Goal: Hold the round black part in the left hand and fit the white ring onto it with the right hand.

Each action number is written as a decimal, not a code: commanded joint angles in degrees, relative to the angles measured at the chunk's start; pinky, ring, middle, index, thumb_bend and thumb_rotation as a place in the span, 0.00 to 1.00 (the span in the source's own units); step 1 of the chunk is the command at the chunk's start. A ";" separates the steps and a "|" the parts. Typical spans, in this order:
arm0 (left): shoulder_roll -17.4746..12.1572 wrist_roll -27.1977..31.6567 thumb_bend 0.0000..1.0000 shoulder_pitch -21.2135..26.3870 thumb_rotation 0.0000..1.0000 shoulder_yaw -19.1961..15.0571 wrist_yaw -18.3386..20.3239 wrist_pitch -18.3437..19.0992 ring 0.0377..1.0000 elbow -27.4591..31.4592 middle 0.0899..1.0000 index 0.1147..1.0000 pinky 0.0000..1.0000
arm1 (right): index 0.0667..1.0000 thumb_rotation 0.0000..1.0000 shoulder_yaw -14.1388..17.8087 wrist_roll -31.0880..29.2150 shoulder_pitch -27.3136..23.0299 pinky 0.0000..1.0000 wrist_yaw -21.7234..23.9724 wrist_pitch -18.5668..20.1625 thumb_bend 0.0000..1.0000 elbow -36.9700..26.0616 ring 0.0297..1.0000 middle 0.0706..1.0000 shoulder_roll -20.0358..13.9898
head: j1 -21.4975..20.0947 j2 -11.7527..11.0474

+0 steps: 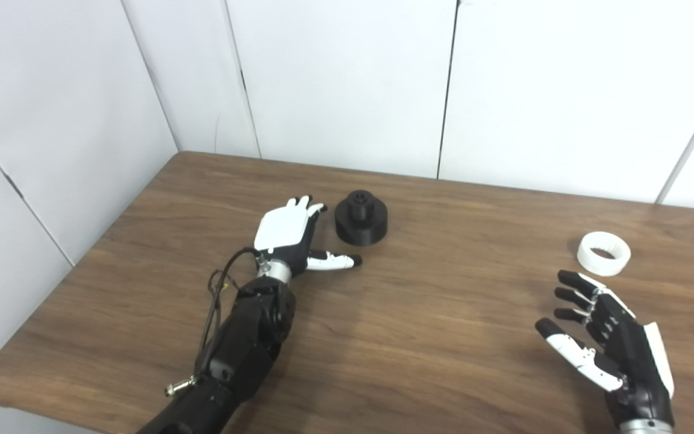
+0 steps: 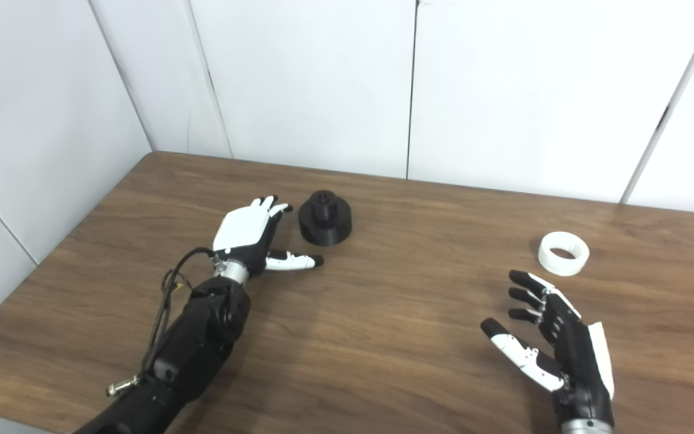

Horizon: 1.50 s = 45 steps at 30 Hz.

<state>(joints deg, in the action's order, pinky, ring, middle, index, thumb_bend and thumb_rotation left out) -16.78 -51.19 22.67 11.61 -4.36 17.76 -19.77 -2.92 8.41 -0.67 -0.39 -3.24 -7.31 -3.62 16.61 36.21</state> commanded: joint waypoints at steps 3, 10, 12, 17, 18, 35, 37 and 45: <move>-0.72 0.45 0.99 3.86 0.69 0.95 -2.43 -0.93 1.00 -0.61 1.00 0.87 0.96 | 0.73 0.40 0.20 0.89 -1.24 0.66 -0.35 -0.78 0.76 -1.98 0.76 0.80 -0.13 | -0.22 0.11; -0.62 0.97 0.99 4.49 0.70 2.05 -3.19 -1.15 1.00 -1.59 1.00 0.86 0.94 | 0.72 0.38 0.45 0.20 -1.25 0.65 0.03 0.04 0.75 -2.67 0.77 0.81 -0.02 | -0.52 0.13; -0.49 1.19 0.98 4.72 0.69 2.35 -3.28 -1.06 1.00 -1.94 1.00 0.86 0.94 | 0.72 0.37 0.50 0.04 -1.18 0.65 0.05 0.26 0.75 -2.95 0.77 0.81 0.04 | -0.65 0.19; -0.38 2.04 0.97 5.70 0.67 2.94 -3.97 -1.26 1.00 -3.67 1.00 0.86 0.94 | 0.72 0.37 0.48 0.10 -1.04 0.66 0.03 0.46 0.75 -3.29 0.77 0.81 -0.01 | -0.88 0.24; -0.39 2.17 0.97 5.81 0.67 3.02 -4.06 -1.29 1.00 -3.84 1.00 0.86 0.93 | 0.72 0.37 0.50 0.07 -1.03 0.66 0.03 0.47 0.75 -3.28 0.77 0.81 -0.02 | -0.88 0.24; 0.12 6.28 0.96 11.59 0.67 3.76 -7.57 -4.73 0.98 -13.15 0.99 0.85 0.90 | 0.73 0.37 0.39 0.56 0.39 0.67 -0.24 0.60 0.75 -4.37 0.77 0.81 -0.02 | -2.24 0.32; 0.26 7.38 0.95 12.48 0.67 3.63 -7.96 -5.33 0.98 -14.58 0.99 0.85 0.91 | 0.73 0.39 0.33 1.09 0.53 0.67 -0.32 0.56 0.75 -4.49 0.77 0.81 -0.14 | -2.42 0.39; 1.30 11.55 0.93 14.65 0.63 2.94 -10.53 -8.50 0.95 -19.03 0.96 0.80 0.87 | 0.73 0.37 0.46 1.70 1.10 0.67 -0.62 0.38 0.76 -5.04 0.76 0.81 0.29 | -2.85 0.63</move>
<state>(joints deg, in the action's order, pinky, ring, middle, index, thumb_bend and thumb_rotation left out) -15.19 -40.21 33.77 14.92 -13.63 10.78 -38.71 -2.58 10.07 0.96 -0.53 -1.25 -10.04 -3.60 13.71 36.83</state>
